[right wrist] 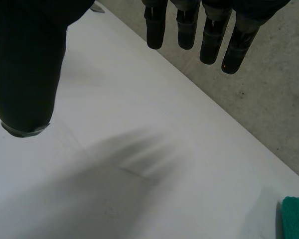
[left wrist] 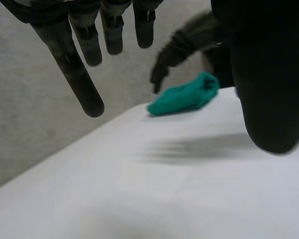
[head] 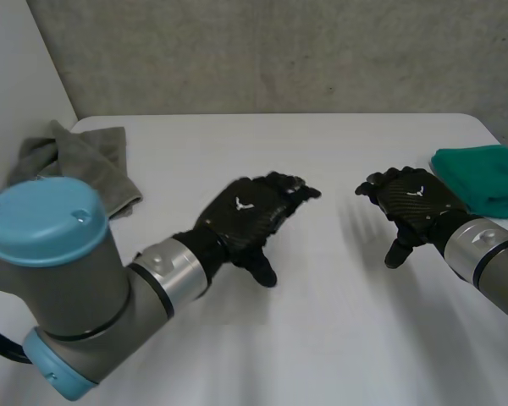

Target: Fold the laundry.

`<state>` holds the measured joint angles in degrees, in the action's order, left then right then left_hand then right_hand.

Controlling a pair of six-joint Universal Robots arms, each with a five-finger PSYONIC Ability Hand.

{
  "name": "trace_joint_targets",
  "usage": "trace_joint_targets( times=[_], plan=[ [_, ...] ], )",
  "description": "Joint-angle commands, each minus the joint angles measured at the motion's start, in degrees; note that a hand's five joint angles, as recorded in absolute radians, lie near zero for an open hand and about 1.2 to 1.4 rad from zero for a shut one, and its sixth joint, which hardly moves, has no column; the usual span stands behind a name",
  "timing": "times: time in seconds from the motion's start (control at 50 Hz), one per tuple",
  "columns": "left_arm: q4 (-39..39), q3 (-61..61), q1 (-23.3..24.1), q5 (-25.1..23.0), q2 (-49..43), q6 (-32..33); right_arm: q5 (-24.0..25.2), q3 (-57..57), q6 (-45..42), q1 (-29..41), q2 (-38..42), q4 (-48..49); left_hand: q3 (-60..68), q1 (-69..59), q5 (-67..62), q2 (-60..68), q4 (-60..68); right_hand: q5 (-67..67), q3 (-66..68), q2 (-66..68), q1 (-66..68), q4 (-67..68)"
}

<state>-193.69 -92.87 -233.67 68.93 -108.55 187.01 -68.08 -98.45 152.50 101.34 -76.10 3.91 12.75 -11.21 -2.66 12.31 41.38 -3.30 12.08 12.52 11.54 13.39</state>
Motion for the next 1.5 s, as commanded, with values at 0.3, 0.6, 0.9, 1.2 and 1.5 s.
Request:
trace_joint_targets(
  times=[0.3,0.6,0.9,1.2,1.5],
  plan=[
    [2.53,8.84,-28.84,6.57,-7.19,20.39,-0.21,-0.87,-0.45,0.88,0.08,-0.13,-2.75,1.21,2.66,-2.31,-31.38,3.30,-2.08,-2.52,-1.54,-3.39],
    [5.78,16.31,-43.79,9.91,-20.03,42.29,-0.13,-1.66,-0.62,0.97,0.52,-0.04,-2.75,1.21,2.66,-2.31,-31.38,3.30,-2.08,-2.52,-1.54,-3.39],
    [5.34,17.63,-45.03,9.65,-22.58,46.17,-0.04,-1.75,-0.62,0.88,1.57,0.05,-2.75,1.21,2.66,-2.31,-31.38,3.30,-2.08,-2.52,-1.54,-3.39],
    [3.32,22.99,-44.94,10.61,-29.09,46.17,-0.04,-1.75,-0.62,0.70,1.84,0.13,28.51,-30.05,-28.60,28.95,-0.12,3.30,-2.08,-2.52,-1.54,-3.39],
    [-7.93,17.37,-35.72,21.16,-14.95,37.48,-0.13,-1.66,-0.62,0.70,2.19,0.05,67.25,-68.79,-67.34,67.69,38.62,3.30,-2.08,-2.52,-1.54,-3.39]
  ],
)
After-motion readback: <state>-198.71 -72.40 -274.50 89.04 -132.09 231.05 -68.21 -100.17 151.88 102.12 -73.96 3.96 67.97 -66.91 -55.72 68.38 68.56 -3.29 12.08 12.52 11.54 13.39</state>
